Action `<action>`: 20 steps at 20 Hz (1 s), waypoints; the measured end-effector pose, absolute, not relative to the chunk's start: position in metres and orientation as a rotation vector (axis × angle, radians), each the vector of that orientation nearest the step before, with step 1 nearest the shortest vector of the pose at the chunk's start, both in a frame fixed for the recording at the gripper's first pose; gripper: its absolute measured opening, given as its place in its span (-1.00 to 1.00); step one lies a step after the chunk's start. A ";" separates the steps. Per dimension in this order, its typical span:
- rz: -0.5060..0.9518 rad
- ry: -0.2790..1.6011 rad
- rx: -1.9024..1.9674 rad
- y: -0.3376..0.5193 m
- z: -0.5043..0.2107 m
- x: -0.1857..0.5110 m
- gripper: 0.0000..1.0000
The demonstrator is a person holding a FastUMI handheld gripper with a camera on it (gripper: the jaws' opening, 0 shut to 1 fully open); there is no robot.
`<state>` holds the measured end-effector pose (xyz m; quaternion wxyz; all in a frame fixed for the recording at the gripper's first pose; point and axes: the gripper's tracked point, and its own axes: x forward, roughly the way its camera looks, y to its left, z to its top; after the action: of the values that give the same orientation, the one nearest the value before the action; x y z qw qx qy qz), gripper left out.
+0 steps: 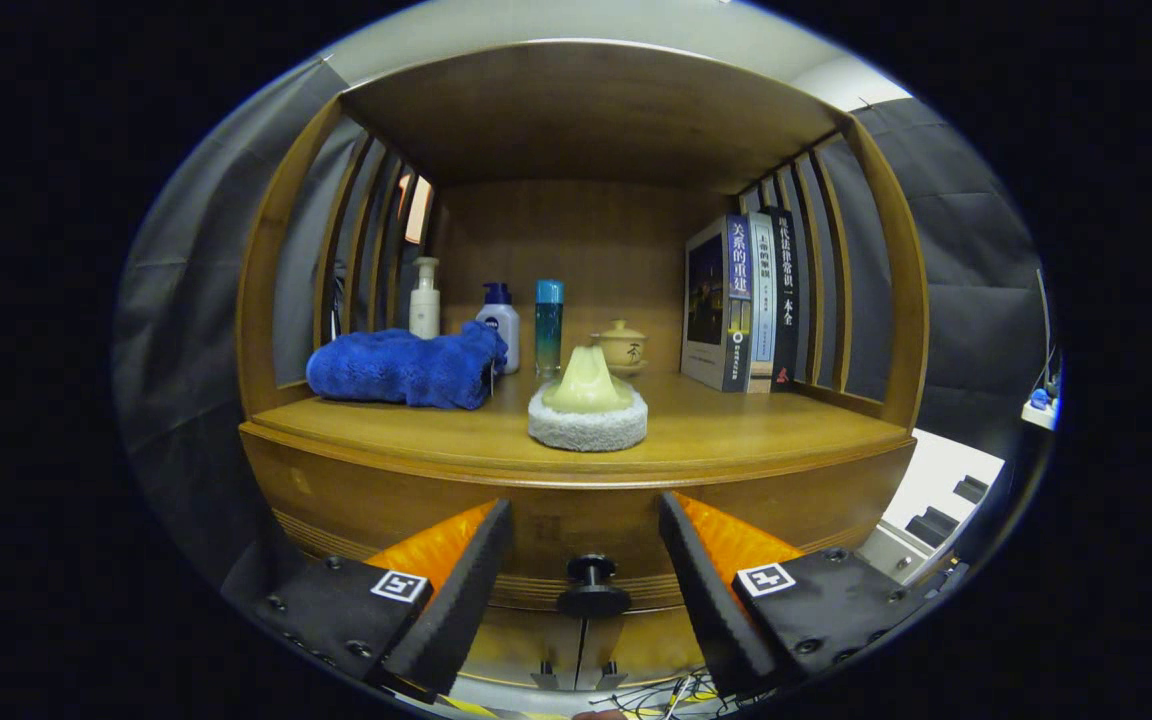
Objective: Pull open the drawer, take out the items inside it, and place them on the countertop above the cabinet.
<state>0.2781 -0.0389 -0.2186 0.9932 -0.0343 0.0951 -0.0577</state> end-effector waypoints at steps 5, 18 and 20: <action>-0.055 0.138 -0.057 -0.018 -0.166 0.218 0.94; 0.040 0.046 -0.027 0.010 -0.029 0.025 0.94; 0.037 0.029 -0.043 0.008 -0.021 0.001 0.94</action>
<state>0.0008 0.0079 -0.0206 0.9995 -0.0215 0.0146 0.0186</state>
